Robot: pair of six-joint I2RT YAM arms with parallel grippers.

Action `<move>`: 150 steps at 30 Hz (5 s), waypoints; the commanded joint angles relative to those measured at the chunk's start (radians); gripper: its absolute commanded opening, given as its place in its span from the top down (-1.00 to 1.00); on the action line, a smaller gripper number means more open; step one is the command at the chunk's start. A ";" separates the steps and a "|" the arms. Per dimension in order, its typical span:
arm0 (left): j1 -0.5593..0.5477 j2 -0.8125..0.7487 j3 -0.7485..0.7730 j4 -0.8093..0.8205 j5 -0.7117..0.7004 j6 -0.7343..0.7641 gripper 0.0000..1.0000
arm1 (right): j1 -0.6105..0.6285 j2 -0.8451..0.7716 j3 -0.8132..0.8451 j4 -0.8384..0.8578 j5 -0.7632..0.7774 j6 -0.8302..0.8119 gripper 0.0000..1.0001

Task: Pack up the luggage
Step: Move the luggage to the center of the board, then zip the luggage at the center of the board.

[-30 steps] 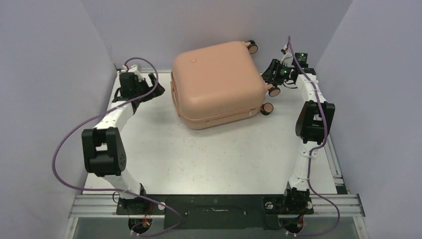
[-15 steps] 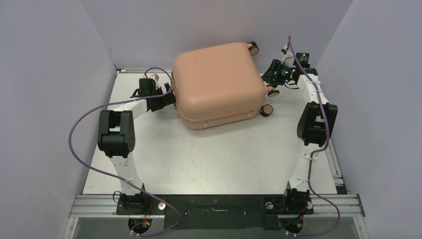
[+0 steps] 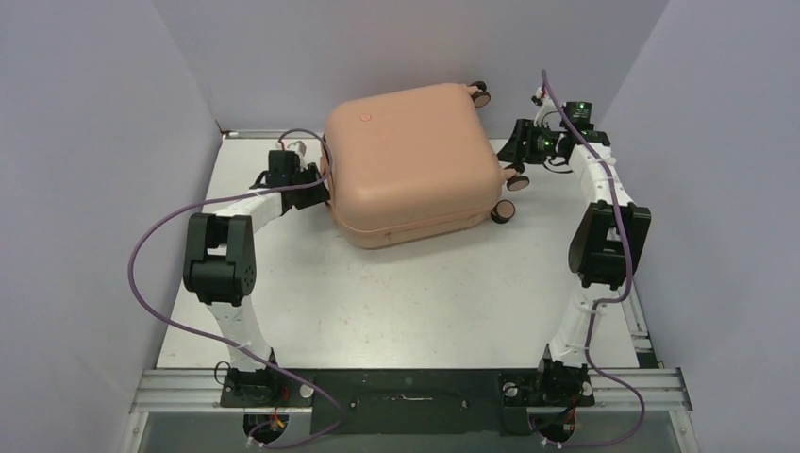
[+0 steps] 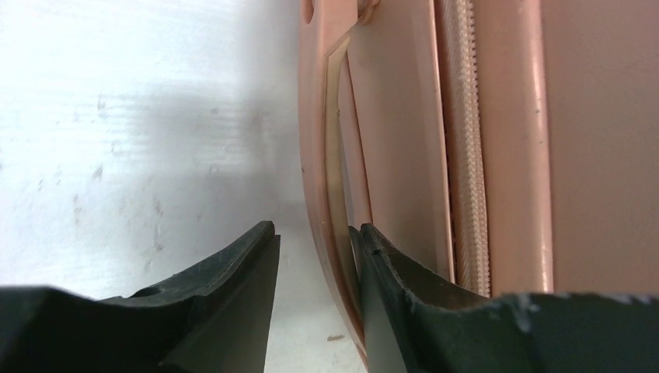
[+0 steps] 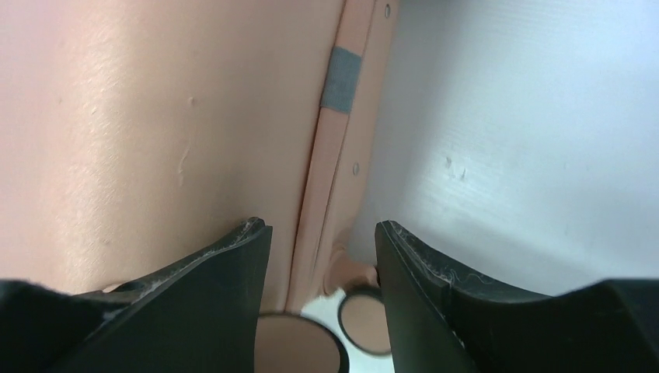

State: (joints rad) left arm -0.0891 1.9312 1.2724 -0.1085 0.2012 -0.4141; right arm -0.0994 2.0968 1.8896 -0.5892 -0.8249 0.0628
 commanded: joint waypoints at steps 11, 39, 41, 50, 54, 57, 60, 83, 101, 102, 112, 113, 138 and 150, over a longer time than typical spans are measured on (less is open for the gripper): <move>-0.028 -0.174 -0.171 -0.124 -0.039 -0.053 0.26 | 0.039 -0.694 -0.508 -0.271 0.199 -0.676 -0.17; -0.054 -0.431 -0.423 0.028 -0.027 -0.099 0.72 | 0.181 -0.493 -0.486 0.164 0.387 -0.408 -0.12; -0.054 -0.431 -0.421 0.028 -0.025 -0.096 0.68 | 0.181 -0.501 -0.490 0.202 0.382 -0.389 -0.12; -0.028 -0.484 -0.347 -0.033 0.039 -0.037 0.06 | 0.108 -0.521 -0.515 0.189 0.359 -0.343 -0.13; -0.018 -0.504 -0.336 -0.048 0.059 -0.024 0.05 | 0.011 -0.506 -0.451 0.085 0.178 -0.308 -0.13; -0.003 -0.519 -0.330 -0.060 0.083 -0.011 -0.02 | 0.018 -0.523 -0.439 -0.103 0.064 -0.482 -0.15; 0.019 -0.540 -0.317 -0.078 0.125 0.011 -0.17 | 0.060 -0.572 -0.517 -0.183 0.096 -0.637 -0.18; 0.211 -0.680 -0.228 -0.043 0.182 -0.002 -0.37 | 0.456 -0.783 -1.223 0.806 0.593 -0.317 -0.15; 0.192 -0.640 -0.106 -0.027 0.216 -0.022 -0.38 | 0.306 -0.738 -1.232 0.878 0.470 -0.321 0.90; 0.186 -0.637 -0.104 -0.027 0.216 -0.022 -0.38 | 0.294 -0.746 -1.235 0.874 0.460 -0.328 0.90; 0.134 -0.638 -0.091 -0.037 0.198 -0.008 -0.38 | 0.232 -0.818 -1.279 0.881 0.476 -0.345 0.90; 0.129 -0.637 -0.085 -0.044 0.198 -0.002 -0.38 | 0.216 -0.817 -1.277 0.882 0.476 -0.341 0.90; 0.002 -0.664 -0.027 -0.045 0.330 0.109 -0.38 | 0.077 -0.645 -1.107 0.831 0.631 -0.105 0.90; 0.003 -0.583 -0.006 -0.003 0.152 0.146 -0.55 | 0.105 -0.564 -1.018 0.851 0.667 -0.100 0.89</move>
State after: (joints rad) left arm -0.1112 1.3022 1.2018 -0.1749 0.4747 -0.2928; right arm 0.0143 1.5517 0.8242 0.1787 -0.2443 -0.0463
